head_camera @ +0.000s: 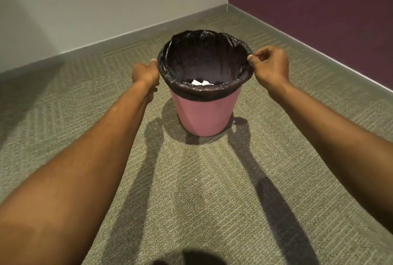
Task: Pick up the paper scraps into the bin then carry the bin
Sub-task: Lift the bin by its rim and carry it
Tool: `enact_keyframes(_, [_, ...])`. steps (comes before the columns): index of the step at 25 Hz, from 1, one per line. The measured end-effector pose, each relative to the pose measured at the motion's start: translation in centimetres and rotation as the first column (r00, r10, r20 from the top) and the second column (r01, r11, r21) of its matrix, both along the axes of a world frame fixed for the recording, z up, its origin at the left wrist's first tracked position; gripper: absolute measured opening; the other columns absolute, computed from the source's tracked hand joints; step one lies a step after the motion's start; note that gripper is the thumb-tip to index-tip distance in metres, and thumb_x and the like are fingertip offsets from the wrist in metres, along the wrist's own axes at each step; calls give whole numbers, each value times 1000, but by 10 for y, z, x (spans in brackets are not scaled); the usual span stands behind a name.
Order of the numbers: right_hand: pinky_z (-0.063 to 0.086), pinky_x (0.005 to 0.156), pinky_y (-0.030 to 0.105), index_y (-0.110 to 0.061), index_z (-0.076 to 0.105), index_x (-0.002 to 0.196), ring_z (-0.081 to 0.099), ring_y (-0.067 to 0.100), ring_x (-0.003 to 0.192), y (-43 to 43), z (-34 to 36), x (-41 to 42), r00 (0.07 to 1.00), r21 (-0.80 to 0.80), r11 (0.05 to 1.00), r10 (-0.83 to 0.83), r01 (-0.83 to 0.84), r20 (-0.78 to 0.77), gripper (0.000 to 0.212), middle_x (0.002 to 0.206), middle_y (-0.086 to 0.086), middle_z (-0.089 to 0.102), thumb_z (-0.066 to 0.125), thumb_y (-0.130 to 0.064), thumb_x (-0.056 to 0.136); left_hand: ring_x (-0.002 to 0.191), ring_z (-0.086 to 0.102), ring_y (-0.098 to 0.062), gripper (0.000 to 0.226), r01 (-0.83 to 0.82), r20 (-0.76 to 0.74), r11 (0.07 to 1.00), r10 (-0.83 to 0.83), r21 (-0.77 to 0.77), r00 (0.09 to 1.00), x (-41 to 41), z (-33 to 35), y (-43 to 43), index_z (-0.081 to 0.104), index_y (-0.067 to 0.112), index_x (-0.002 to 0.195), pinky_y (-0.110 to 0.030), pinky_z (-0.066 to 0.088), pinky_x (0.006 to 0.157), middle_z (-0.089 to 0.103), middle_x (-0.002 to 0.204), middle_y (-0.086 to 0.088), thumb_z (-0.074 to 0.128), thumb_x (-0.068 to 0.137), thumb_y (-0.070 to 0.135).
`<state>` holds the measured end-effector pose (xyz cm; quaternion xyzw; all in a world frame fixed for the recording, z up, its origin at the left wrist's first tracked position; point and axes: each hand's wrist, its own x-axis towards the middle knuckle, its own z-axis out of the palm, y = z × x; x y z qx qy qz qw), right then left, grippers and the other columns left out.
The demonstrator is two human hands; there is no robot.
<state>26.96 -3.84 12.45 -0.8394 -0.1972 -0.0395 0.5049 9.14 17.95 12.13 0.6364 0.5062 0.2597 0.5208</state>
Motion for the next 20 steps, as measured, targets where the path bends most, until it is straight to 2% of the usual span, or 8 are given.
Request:
enact_keyframes(2, [47, 61, 32, -8, 69, 76, 59, 15, 64, 1, -3, 6, 997, 4, 1000, -22, 22, -75, 24, 71, 3, 65, 66, -27, 91, 84, 67, -23, 41, 34, 38, 998, -32, -51, 999, 3, 3, 4, 60, 2, 119, -35, 54, 66, 69, 97, -9, 45, 100, 35])
enact_keyframes(4, [48, 57, 36, -2, 67, 70, 55, 21, 56, 2, -2, 11, 982, 14, 1000, -4, 6, -188, 38, 63, 10, 59, 62, -33, 93, 74, 66, -21, 29, 76, 74, 993, -69, -86, 995, 9, 8, 8, 66, 7, 96, -35, 55, 65, 68, 84, -6, 49, 99, 31])
enact_keyframes(7, [51, 48, 29, -3, 66, 73, 60, 21, 51, 3, 0, 16, 946, 47, 998, 45, -32, -321, 37, 64, 13, 63, 62, -33, 94, 60, 65, -18, 21, 92, 75, 990, -84, -103, 994, 14, 13, 11, 63, 11, 75, -39, 61, 70, 64, 70, -3, 58, 94, 17])
enact_keyframes(9, [50, 44, 25, -1, 68, 78, 62, 17, 47, 3, -1, 19, 928, 61, 998, 42, -21, -370, 30, 67, 12, 68, 64, -27, 94, 44, 62, -11, 21, 86, 91, 989, -76, -122, 993, 16, 15, 12, 62, 10, 72, -32, 60, 52, 62, 67, -2, 59, 93, 10])
enact_keyframes(11, [51, 43, 23, 0, 69, 81, 63, 15, 46, 3, -2, 21, 913, 77, 997, 46, -17, -405, 23, 70, 14, 70, 67, -21, 92, 35, 58, -8, 19, 58, 108, 990, -44, -130, 993, 17, 15, 13, 62, 8, 72, -25, 52, 38, 60, 65, -3, 61, 91, 4])
enact_keyframes(14, [51, 45, 24, -1, 69, 80, 63, 16, 49, 2, -3, 22, 900, 109, 994, 66, -21, -432, 17, 71, 13, 69, 72, -16, 88, 35, 59, -8, 16, 13, 95, 992, 0, -127, 995, 14, 17, 18, 62, 5, 73, -23, 50, 37, 62, 67, -5, 65, 88, 0])
enact_keyframes(17, [50, 45, 24, -4, 66, 76, 61, 16, 53, 0, -5, 23, 892, 135, 990, 85, -27, -445, 15, 75, 13, 67, 73, -12, 87, 45, 60, -11, 16, 36, 62, 991, -28, -130, 998, 9, 18, 22, 62, 7, 73, -22, 50, 38, 63, 71, -5, 65, 87, -1])
enact_keyframes(20, [50, 46, 24, 3, 68, 89, 60, 16, 55, -2, -5, 24, 884, 146, 989, 101, -37, -457, 16, 78, 14, 66, 73, -11, 87, 54, 61, -14, 10, 42, 50, 991, -36, -126, 998, 6, 21, 24, 65, 4, 77, -22, 50, 40, 64, 74, -6, 65, 86, -1])
